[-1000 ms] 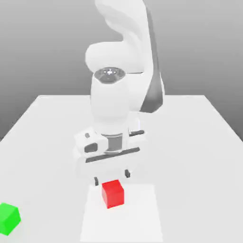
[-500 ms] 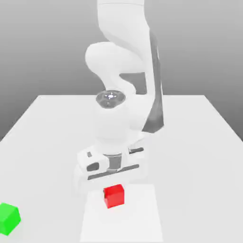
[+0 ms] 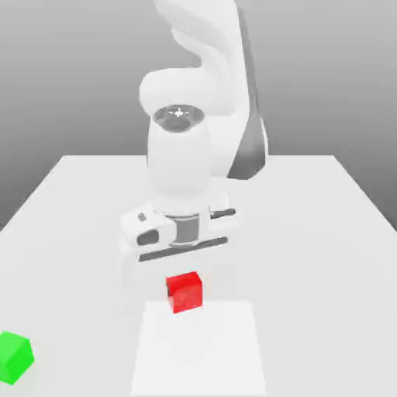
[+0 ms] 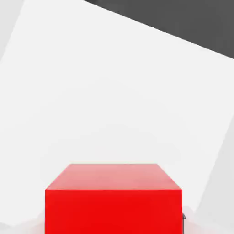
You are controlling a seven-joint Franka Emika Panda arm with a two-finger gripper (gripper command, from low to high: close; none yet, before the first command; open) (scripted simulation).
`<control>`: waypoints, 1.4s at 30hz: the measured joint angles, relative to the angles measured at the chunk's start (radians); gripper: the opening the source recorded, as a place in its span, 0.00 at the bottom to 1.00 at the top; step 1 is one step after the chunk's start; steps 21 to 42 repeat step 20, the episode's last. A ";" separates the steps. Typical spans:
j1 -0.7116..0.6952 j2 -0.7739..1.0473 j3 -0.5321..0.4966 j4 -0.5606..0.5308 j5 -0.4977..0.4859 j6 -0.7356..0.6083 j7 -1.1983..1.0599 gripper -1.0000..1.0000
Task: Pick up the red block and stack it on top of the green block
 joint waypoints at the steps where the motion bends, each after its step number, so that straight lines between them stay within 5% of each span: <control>1: -0.049 0.015 -0.026 0.032 0.003 -0.018 -0.015 0.00; 12: -0.321 0.229 -0.117 0.420 0.177 -0.209 -0.293 0.00; 16: -0.382 0.361 -0.067 0.456 0.265 -0.119 -0.368 0.00; 17: -0.391 0.382 -0.056 0.458 0.279 -0.102 -0.378 1.00; 42: -0.391 0.382 -0.056 0.458 0.279 -0.102 -0.378 1.00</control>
